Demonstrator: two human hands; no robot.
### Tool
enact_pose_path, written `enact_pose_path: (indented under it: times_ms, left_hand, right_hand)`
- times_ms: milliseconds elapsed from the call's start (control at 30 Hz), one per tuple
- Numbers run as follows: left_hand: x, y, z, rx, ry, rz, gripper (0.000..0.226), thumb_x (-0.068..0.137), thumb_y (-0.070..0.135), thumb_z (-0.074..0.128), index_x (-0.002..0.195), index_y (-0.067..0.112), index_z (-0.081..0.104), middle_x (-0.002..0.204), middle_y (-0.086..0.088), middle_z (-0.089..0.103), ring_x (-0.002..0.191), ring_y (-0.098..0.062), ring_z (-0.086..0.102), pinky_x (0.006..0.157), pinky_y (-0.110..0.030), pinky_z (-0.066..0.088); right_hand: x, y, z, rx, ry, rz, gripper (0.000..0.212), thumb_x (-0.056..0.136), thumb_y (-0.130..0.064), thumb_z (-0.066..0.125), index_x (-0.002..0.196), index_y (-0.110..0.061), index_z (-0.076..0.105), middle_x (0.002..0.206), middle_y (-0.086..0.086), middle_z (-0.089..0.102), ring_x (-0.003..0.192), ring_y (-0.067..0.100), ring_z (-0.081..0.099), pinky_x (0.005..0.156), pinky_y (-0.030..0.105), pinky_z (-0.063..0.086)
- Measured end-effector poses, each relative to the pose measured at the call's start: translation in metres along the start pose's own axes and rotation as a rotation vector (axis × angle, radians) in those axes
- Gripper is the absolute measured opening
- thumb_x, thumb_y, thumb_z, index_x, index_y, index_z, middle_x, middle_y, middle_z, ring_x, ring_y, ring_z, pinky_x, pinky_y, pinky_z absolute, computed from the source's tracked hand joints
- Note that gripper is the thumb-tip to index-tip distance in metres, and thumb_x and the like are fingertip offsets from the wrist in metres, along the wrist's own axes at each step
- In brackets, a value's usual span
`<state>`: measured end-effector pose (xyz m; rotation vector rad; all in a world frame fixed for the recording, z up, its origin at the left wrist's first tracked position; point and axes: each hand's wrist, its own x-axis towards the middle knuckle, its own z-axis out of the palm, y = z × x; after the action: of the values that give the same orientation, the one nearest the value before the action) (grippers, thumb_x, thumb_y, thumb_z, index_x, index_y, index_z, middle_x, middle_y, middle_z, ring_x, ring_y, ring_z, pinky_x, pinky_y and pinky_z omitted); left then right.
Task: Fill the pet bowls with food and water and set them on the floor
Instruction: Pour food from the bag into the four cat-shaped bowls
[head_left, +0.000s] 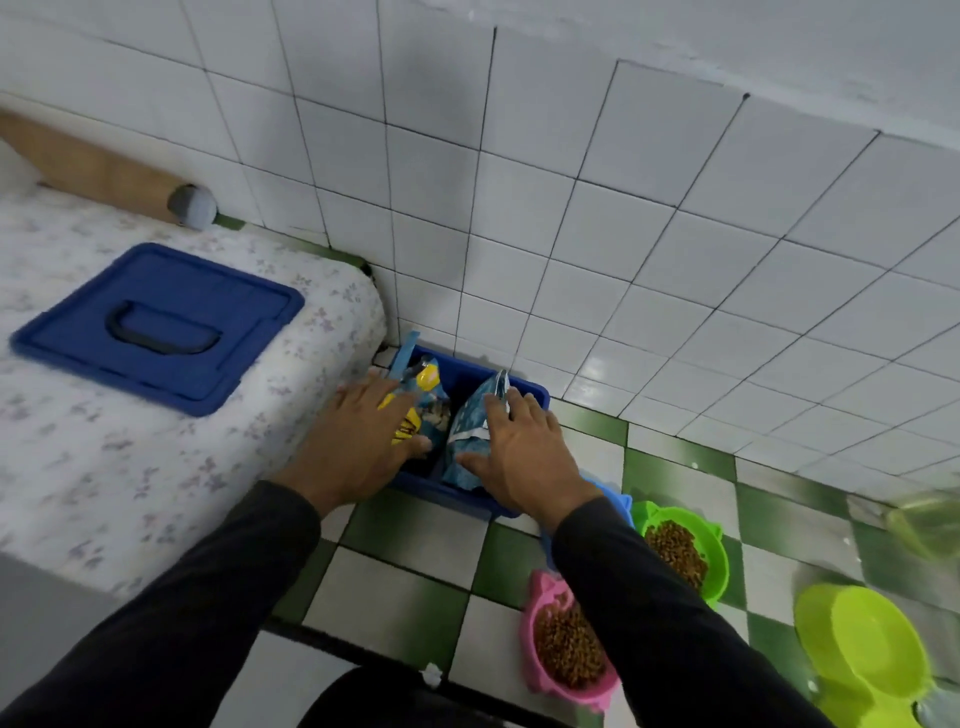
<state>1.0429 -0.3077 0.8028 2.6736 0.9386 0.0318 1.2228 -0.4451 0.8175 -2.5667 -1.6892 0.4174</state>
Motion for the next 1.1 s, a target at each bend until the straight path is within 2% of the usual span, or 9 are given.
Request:
enact_pose_path:
  times_ms: [133,233,333,467,667,833,933,1100]
  left_hand:
    - [-0.018,-0.021,-0.015,0.051,0.033,-0.062,0.067,0.101,0.059,0.049,0.156,0.023,0.038,0.161,-0.008,0.037,0.152,-0.029,0.027,0.123,-0.050,0.024]
    - [-0.033,-0.043,-0.028,0.084,0.060,-0.132,0.065,0.103,0.056,0.046,0.158,0.022,0.036,0.164,-0.008,0.033,0.155,-0.030,0.021,0.125,-0.050,0.020]
    - [-0.052,-0.073,-0.042,0.048,0.116,-0.201,0.069,0.102,0.062,0.041,0.158,0.021,0.038,0.165,-0.010,0.032,0.156,-0.031,0.019,0.126,-0.051,0.018]
    - [-0.065,-0.126,-0.063,0.050,0.136,-0.276,0.077,0.097,0.067,0.035,0.160,0.023,0.035,0.167,-0.008,0.028,0.158,-0.030,0.015,0.126,-0.053,0.017]
    - [-0.067,-0.212,-0.091,0.026,0.186,-0.360,0.068,0.101,0.059,0.048,0.158,0.022,0.039,0.167,-0.009,0.029,0.157,-0.030,0.016,0.126,-0.051,0.020]
    - [-0.065,-0.264,-0.111,-0.001,0.183,-0.403,0.072,0.101,0.060,0.047,0.161,0.022,0.034,0.169,-0.009,0.022,0.157,-0.029,0.016,0.127,-0.048,0.021]
    - [-0.061,-0.288,-0.121,-0.020,0.190,-0.405,0.071,0.101,0.058,0.050,0.159,0.020,0.036,0.165,-0.011,0.027,0.151,-0.030,0.028,0.124,-0.043,0.027]
    - [-0.045,-0.320,-0.128,-0.055,0.154,-0.443,0.069,0.101,0.059,0.049,0.160,0.027,0.035,0.164,-0.010,0.028,0.149,-0.031,0.028,0.118,-0.046,0.036]
  right_hand:
    - [0.008,-0.018,-0.008,0.030,-0.009,-0.076,0.087,0.096,-0.067,0.046,0.161,-0.019,0.014,0.167,0.017,0.013,0.154,0.035,0.011,0.125,0.054,0.013]
    - [0.017,-0.041,-0.011,0.044,-0.015,-0.143,0.086,0.096,-0.066,0.048,0.160,-0.020,0.015,0.167,0.018,0.015,0.154,0.037,0.013,0.125,0.054,0.013]
    - [0.031,-0.073,-0.012,0.067,-0.011,-0.198,0.083,0.094,-0.066,0.051,0.157,-0.019,0.025,0.164,0.013,0.024,0.151,0.035,0.021,0.123,0.055,0.020]
    - [0.053,-0.126,-0.011,0.090,0.031,-0.248,0.074,0.093,-0.065,0.050,0.148,-0.017,0.038,0.148,0.012,0.042,0.138,0.033,0.037,0.118,0.051,0.031]
    - [0.085,-0.201,-0.010,0.191,-0.040,-0.240,0.079,0.095,-0.067,0.048,0.153,-0.018,0.028,0.148,0.014,0.036,0.134,0.036,0.037,0.109,0.048,0.038]
    - [0.112,-0.254,-0.010,0.123,-0.025,-0.177,0.086,0.095,-0.072,0.042,0.159,-0.018,0.020,0.150,0.019,0.035,0.133,0.037,0.035,0.107,0.047,0.040]
    - [0.122,-0.273,-0.011,0.085,0.021,-0.110,0.086,0.095,-0.074,0.035,0.159,-0.020,0.017,0.148,0.023,0.034,0.131,0.039,0.035,0.106,0.047,0.040]
    - [0.128,-0.293,-0.011,0.027,0.033,-0.013,0.086,0.095,-0.076,0.028,0.161,-0.025,0.009,0.148,0.025,0.031,0.130,0.039,0.036,0.105,0.045,0.041]
